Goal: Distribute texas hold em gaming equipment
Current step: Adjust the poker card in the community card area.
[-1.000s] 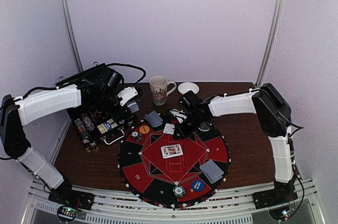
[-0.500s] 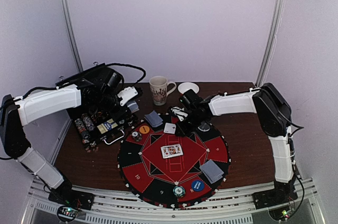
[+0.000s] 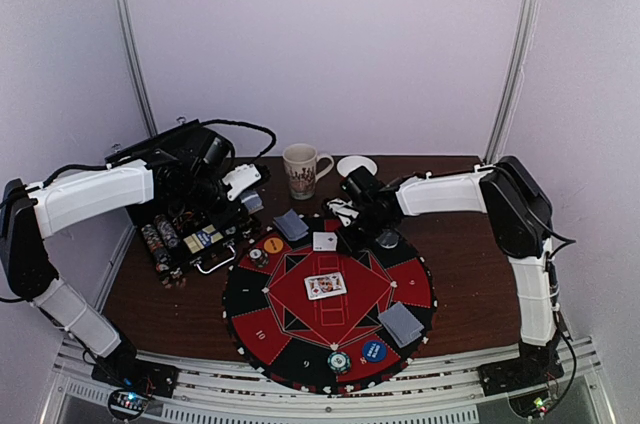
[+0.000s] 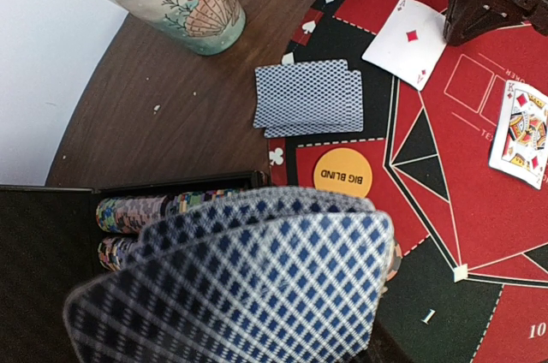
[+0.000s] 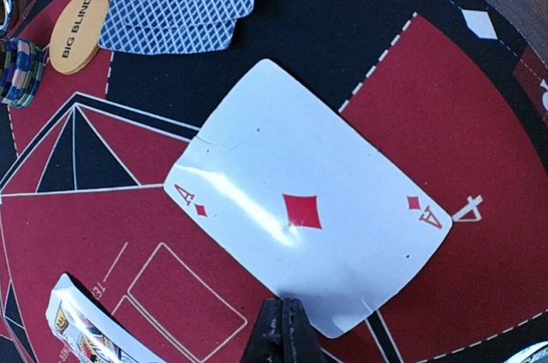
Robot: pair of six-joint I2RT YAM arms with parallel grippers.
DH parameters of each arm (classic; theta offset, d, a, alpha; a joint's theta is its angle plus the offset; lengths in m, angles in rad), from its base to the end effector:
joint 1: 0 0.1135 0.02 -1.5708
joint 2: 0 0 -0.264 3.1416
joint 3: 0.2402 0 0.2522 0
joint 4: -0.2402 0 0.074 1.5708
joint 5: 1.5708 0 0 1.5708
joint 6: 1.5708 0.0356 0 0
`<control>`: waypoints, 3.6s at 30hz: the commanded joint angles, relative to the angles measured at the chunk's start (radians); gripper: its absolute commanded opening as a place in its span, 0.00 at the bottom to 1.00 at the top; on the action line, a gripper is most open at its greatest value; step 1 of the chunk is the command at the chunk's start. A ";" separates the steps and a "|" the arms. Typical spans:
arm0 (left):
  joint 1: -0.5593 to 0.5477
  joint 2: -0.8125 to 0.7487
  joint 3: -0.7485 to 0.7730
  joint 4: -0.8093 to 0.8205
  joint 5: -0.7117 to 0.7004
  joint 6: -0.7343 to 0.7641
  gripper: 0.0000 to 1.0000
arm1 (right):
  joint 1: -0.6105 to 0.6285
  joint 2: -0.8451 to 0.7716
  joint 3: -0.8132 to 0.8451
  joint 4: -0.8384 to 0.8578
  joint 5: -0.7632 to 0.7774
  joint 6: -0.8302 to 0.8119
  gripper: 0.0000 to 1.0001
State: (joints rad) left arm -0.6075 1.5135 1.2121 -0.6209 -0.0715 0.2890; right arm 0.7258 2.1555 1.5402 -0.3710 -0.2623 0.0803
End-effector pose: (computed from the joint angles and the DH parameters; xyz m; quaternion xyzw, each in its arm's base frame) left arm 0.2665 -0.1821 0.2744 0.4003 0.8586 -0.0170 0.3197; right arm 0.3381 0.3123 0.1509 -0.3368 0.8884 0.2272 0.2136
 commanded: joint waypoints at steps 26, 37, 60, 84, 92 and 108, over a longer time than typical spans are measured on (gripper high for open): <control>0.008 -0.028 -0.003 0.038 0.012 -0.007 0.45 | -0.028 -0.222 -0.503 0.405 -0.459 0.576 0.46; 0.009 -0.033 -0.010 0.038 0.006 -0.002 0.45 | -0.029 -0.147 -0.514 0.549 -0.516 0.675 0.40; 0.009 -0.036 -0.017 0.038 -0.001 -0.001 0.45 | -0.061 -0.216 -0.586 0.772 -0.498 0.817 0.00; 0.009 -0.032 -0.019 0.040 -0.004 0.000 0.45 | -0.088 -0.170 -0.643 0.923 -0.234 0.967 0.00; 0.009 -0.029 -0.014 0.039 -0.002 0.002 0.45 | -0.091 -0.160 -0.563 0.760 -0.222 0.855 0.00; 0.008 -0.036 -0.013 0.039 0.006 0.005 0.45 | -0.091 -0.172 -0.479 0.556 -0.209 0.717 0.09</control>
State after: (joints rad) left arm -0.6075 1.5085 1.1980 -0.6205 -0.0711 0.2893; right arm 0.6392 1.9820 1.0260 0.2626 -0.5022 0.8555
